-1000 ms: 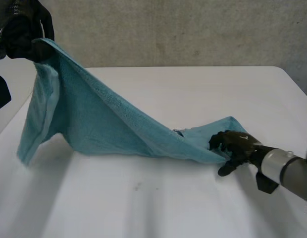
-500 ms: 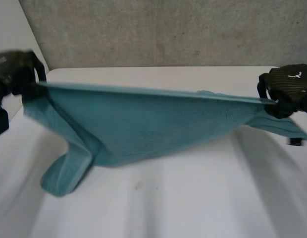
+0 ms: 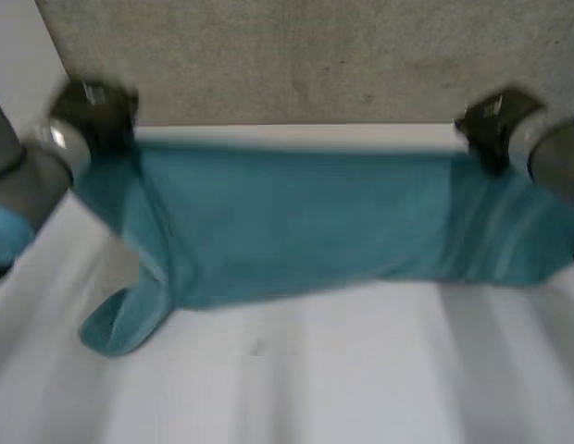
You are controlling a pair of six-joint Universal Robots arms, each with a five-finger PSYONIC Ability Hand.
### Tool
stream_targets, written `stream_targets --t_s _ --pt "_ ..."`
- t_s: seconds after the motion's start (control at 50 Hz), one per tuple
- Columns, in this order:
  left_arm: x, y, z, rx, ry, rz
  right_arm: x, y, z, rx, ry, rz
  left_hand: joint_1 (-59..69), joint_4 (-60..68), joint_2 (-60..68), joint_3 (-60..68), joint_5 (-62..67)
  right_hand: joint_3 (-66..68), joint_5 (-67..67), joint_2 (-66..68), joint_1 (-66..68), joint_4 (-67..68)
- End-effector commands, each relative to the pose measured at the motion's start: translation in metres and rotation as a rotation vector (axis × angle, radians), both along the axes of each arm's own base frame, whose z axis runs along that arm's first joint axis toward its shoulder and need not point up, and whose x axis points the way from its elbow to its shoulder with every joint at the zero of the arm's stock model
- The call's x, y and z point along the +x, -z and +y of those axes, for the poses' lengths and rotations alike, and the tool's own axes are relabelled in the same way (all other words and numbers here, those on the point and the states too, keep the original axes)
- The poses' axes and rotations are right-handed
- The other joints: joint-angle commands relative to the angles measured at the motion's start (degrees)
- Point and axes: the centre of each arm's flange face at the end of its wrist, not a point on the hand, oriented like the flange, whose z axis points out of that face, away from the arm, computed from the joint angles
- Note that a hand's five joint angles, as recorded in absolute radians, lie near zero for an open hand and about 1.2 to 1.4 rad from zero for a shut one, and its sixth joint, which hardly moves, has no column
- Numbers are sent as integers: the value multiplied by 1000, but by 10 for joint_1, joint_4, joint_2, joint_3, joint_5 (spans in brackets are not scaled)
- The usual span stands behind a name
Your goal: Fold the laundry
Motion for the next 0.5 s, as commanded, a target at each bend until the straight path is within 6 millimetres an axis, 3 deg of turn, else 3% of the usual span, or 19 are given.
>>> stream_targets --t_s 0.02,0.1,0.16,0.26,0.32,0.34,0.4,0.42,0.48,0.5 --pt "-1 -145 4 -669 -48 205 4 -166 -24 -772 4 -344 150 115 113 117 149 122 137 127 243 119" --pt "-4 -138 6 -654 -44 212 1 -162 -8 -746 -25 -332 150 115 113 117 149 122 137 127 243 119" --pt "-2 -105 2 -528 -42 200 3 -131 -1 -628 -59 -302 150 115 113 117 149 122 137 127 243 119" --pt "4 -42 1 -314 -42 207 9 -58 2 -400 -105 -252 150 115 113 117 149 122 137 127 243 119" --pt "8 -12 2 -228 -56 186 9 -33 5 -322 -114 -240 150 115 113 117 149 122 137 127 243 119" --pt "9 8 4 -175 -59 169 11 -13 7 -262 -125 -229 150 115 113 117 149 122 137 127 243 119" --pt "9 42 7 -80 -62 141 12 23 7 -156 -131 -211 150 115 113 117 149 122 137 127 243 119" --pt "9 60 9 -29 -63 125 14 47 8 -86 -135 -201 150 115 113 117 149 122 137 127 243 119" --pt "10 82 15 37 -54 106 15 78 12 8 -128 -184 150 115 113 117 149 122 137 127 243 119" --pt "10 95 20 76 -50 93 16 97 17 70 -126 -172 150 115 113 117 149 122 137 127 243 119"
